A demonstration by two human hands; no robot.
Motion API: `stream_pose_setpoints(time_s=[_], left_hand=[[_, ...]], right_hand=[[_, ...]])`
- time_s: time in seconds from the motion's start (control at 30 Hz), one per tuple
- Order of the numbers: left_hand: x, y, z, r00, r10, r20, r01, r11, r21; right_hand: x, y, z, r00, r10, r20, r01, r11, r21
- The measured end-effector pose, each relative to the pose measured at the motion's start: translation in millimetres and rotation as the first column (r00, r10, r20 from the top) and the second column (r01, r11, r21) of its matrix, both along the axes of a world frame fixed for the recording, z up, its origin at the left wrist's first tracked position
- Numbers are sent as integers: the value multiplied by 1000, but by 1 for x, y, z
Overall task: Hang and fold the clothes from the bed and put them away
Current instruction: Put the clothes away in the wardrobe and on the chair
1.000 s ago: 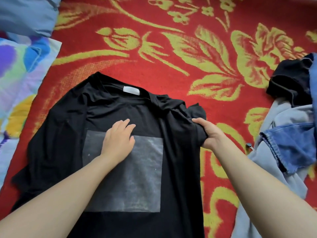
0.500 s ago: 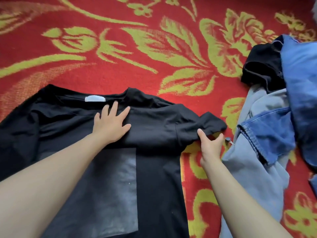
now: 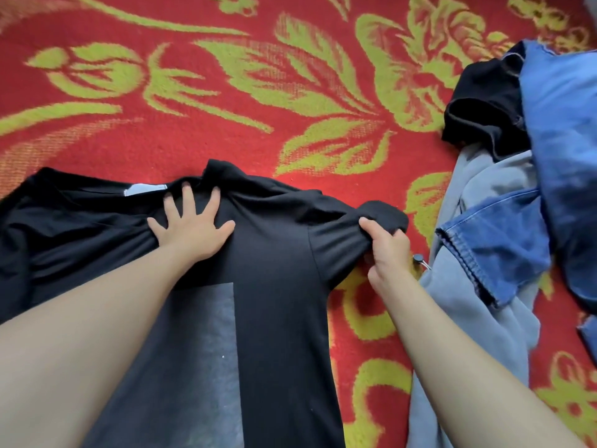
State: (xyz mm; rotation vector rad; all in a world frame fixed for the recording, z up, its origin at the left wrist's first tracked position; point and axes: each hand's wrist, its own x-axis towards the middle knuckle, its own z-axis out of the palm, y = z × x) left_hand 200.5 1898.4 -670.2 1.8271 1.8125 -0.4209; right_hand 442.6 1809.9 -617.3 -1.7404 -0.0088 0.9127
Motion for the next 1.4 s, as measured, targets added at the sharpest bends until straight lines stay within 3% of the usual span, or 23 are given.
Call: stream_pose_setpoints(time_s=[0.03, 0.1, 0.17, 0.2, 0.27, 0.33, 0.4, 0.47, 0.57, 0.73, 0.9, 1.03, 1.1, 1.13, 1.17, 1.23, 1.27, 1.3, 1.33, 1.4], left_hand=[[-1, 3, 2, 1000, -4, 0, 4, 999, -37], [-2, 8, 7, 1000, -12, 7, 12, 995, -102], [-2, 11, 11, 1000, -18, 16, 20, 988, -151], [-2, 13, 13, 1000, -23, 19, 26, 985, -169], [-3, 15, 16, 999, -33, 22, 37, 980, -194], [-3, 16, 18, 999, -39, 21, 43, 979, -198], [-3, 14, 17, 999, -43, 19, 45, 981, -190], [-3, 13, 16, 999, -43, 19, 46, 983, -177], [-3, 12, 13, 999, -41, 20, 44, 987, -156], [-4, 11, 13, 999, -37, 25, 41, 989, -145], [-4, 11, 13, 999, -36, 34, 41, 988, -150], [-5, 12, 10, 999, -34, 33, 39, 988, -148], [-5, 11, 7, 999, -34, 29, 38, 990, -137], [-4, 10, 5, 999, -35, 27, 38, 991, -129], [-4, 9, 4, 999, -36, 23, 38, 992, -119], [-4, 7, 1, 999, -35, 23, 37, 994, -102], [-5, 7, 1, 999, -33, 29, 35, 995, -97], [-5, 7, 0, 999, -30, 36, 34, 995, -97], [-6, 8, 0, 999, -28, 42, 32, 995, -96], [-6, 7, -1, 999, -29, 40, 33, 995, -94]], right_hand=[[0, -1, 3, 982, -58, -179, 71, 995, 65], [1, -5, 12, 880, 0, -474, 92, 981, 171], [3, -10, 19, 854, 110, -508, 17, 971, 238], [6, -11, 20, 880, 105, -463, 22, 965, 262], [16, -15, 21, 956, -75, -284, 147, 960, 240], [28, -23, 21, 969, -243, 39, 237, 964, 118], [30, -33, 17, 908, -57, 415, 119, 985, -124], [24, -44, 5, 789, 256, 559, -39, 928, -370], [17, -43, -7, 757, 430, 491, -137, 840, -525], [14, -36, -12, 841, 433, 324, -127, 741, -659], [16, -23, -1, 963, 221, 151, -134, 887, -442], [16, -15, 8, 959, 213, 189, -135, 925, -354], [16, -18, 8, 930, 208, 302, -115, 947, -299], [12, -22, 9, 845, 282, 455, -146, 939, -311], [8, -27, 9, 658, 395, 641, -212, 914, -346], [-8, -37, 10, 73, 530, 845, -411, 788, -459], [-17, -44, 9, -175, 535, 827, -476, 689, -547], [-24, -49, 6, -336, 532, 778, -499, 600, -626], [-29, -54, 2, -421, 543, 726, -494, 534, -686], [-31, -58, -6, -424, 611, 668, -482, 472, -738]])
